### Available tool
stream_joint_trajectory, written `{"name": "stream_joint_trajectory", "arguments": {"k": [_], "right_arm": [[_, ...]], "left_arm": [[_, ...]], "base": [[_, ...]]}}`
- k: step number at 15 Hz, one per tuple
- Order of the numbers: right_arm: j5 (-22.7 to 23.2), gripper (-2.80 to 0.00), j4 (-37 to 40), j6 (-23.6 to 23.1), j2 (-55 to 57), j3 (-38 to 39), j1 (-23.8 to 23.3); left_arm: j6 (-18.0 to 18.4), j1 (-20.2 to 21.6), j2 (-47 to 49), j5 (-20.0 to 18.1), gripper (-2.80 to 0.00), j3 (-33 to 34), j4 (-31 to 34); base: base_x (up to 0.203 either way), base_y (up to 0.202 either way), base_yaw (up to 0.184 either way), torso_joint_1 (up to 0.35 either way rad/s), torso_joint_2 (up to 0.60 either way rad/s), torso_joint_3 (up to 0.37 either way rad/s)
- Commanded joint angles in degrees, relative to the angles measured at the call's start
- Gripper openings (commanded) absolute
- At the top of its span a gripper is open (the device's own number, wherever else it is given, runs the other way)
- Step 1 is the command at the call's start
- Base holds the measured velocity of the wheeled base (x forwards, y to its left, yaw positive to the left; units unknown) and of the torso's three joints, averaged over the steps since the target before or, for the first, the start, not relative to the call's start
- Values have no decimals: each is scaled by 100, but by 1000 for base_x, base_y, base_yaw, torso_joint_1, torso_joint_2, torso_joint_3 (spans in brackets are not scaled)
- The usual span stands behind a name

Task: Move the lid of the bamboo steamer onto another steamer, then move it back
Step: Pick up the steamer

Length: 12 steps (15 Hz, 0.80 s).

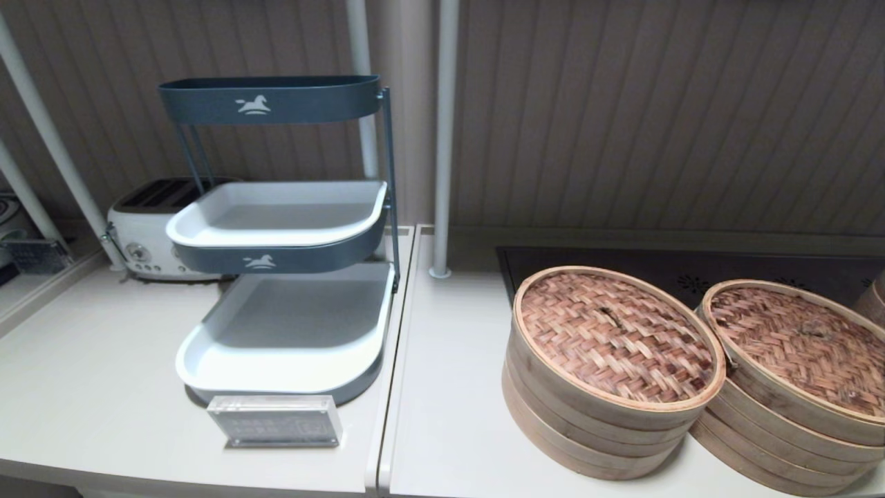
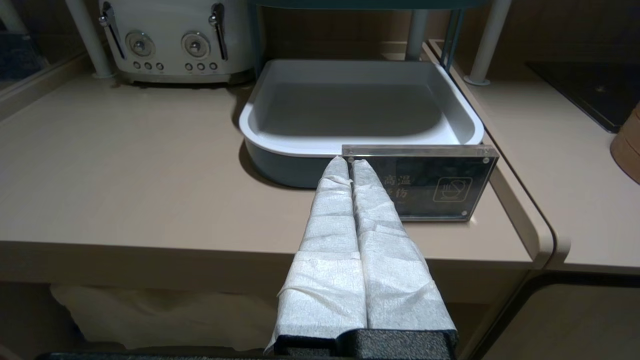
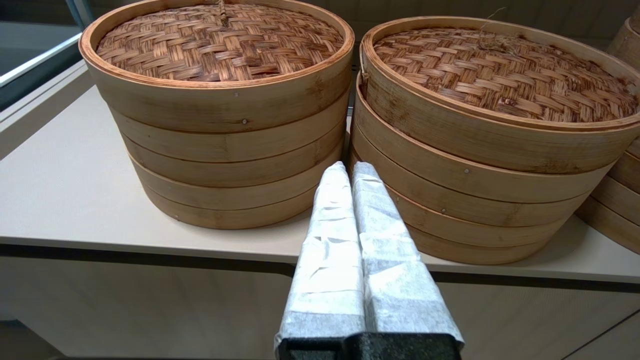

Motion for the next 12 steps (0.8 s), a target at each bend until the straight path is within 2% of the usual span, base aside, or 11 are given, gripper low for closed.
{"name": "stream_joint_trajectory", "arguments": {"k": [1, 5, 8, 10, 12], "right_arm": [[-6, -280, -3, -22, 9, 79, 0], [-15, -280, 6, -39, 0, 50, -9], [-26, -280, 375, -52, 11, -61, -9], [-21, -280, 590, -134, 16, -264, -6], [7, -280, 958, -135, 71, -1013, -3]], "left_arm": [[5, 0, -11, -1, -280, 158, -3], [-2, 0, -16, -5, -280, 158, -8], [-1, 0, -11, -9, -280, 158, -3], [2, 0, -15, 0, -280, 158, -3], [1, 0, -20, -5, -280, 158, -3]], "base": [[0, 0, 0, 0, 0, 0], [0, 0, 0, 0, 0, 0], [0, 0, 0, 0, 0, 0], [0, 0, 0, 0, 0, 0], [0, 0, 0, 0, 0, 0]]}}
